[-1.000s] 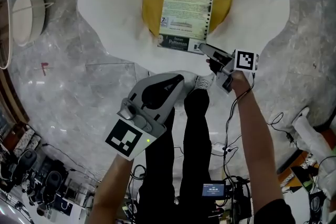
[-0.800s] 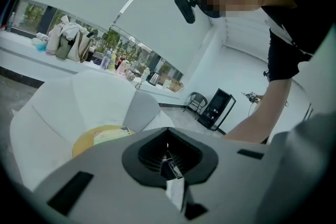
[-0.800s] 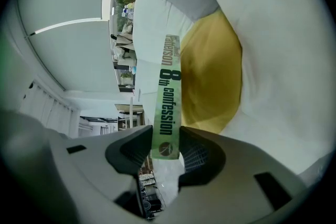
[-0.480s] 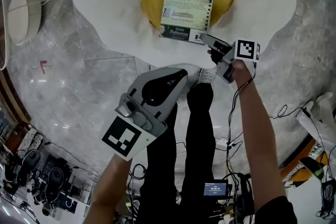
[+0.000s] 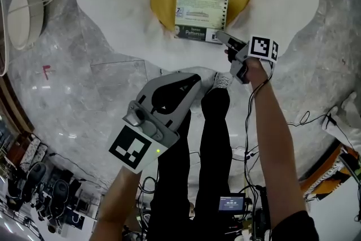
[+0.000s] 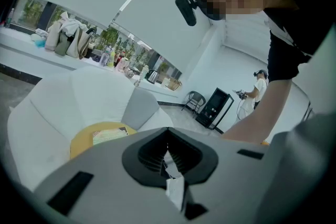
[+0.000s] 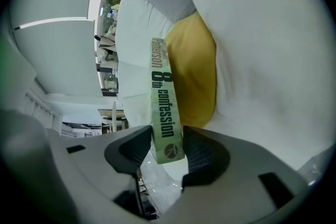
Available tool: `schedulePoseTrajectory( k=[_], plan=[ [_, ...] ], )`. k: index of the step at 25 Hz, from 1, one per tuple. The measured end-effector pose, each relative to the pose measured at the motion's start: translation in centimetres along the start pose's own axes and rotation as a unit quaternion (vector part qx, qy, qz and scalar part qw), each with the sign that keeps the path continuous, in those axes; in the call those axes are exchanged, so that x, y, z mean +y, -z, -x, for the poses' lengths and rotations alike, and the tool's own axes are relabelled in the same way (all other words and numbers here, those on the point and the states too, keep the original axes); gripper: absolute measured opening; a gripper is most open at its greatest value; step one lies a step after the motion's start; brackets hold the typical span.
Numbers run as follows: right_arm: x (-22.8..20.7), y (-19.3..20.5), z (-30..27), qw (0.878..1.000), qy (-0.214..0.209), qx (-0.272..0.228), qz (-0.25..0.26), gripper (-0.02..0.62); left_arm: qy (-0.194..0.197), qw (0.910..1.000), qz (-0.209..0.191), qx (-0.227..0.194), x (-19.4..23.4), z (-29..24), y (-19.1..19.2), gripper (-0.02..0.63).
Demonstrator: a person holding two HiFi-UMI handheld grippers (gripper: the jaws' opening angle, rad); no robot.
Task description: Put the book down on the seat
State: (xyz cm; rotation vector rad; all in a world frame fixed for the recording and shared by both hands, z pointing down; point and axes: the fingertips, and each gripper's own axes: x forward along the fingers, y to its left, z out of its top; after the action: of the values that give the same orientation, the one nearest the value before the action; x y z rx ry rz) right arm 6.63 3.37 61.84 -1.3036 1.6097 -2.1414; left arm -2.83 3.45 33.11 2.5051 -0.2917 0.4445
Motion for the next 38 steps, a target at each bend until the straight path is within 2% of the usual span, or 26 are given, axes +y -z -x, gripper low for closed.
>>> schedulePoseTrajectory(
  k=[7, 11, 17, 26, 32, 35, 38],
  plan=[
    [0.0, -0.5, -0.4, 0.999, 0.039, -0.013, -0.009, 0.211, 0.003, 0.9999, 0.013, 0.002, 0.5, 0.3, -0.8, 0.012],
    [-0.9, -0.4, -0.7, 0.998, 0.052, -0.023, -0.009, 0.252, 0.002, 0.9999, 0.015, 0.001, 0.5, 0.2, -0.2, 0.012],
    [-1.8, -0.5, -1.1, 0.997, 0.076, -0.028, -0.007, 0.265, -0.005, 0.9999, 0.016, 0.004, 1.5, 0.4, 0.3, 0.012],
    [-2.2, -0.8, 1.1, 0.996, 0.084, -0.037, -0.008, 0.265, -0.013, 0.9998, 0.012, 0.005, 1.1, 0.8, 0.4, 0.012],
    [-1.1, -0.9, 2.7, 0.995, 0.090, -0.035, 0.005, 0.265, -0.016, 0.9998, 0.010, 0.003, 0.4, 1.2, -0.2, 0.012],
    [0.1, -0.7, 4.0, 0.995, 0.090, -0.031, 0.017, 0.264, -0.021, 0.9997, -0.006, -0.006, 0.1, 1.3, -1.0, 0.012],
    [1.8, -0.4, 6.0, 0.996, 0.082, -0.033, 0.022, 0.215, -0.023, 0.9996, 0.001, -0.016, -1.0, 1.6, -2.2, 0.012]
  ],
)
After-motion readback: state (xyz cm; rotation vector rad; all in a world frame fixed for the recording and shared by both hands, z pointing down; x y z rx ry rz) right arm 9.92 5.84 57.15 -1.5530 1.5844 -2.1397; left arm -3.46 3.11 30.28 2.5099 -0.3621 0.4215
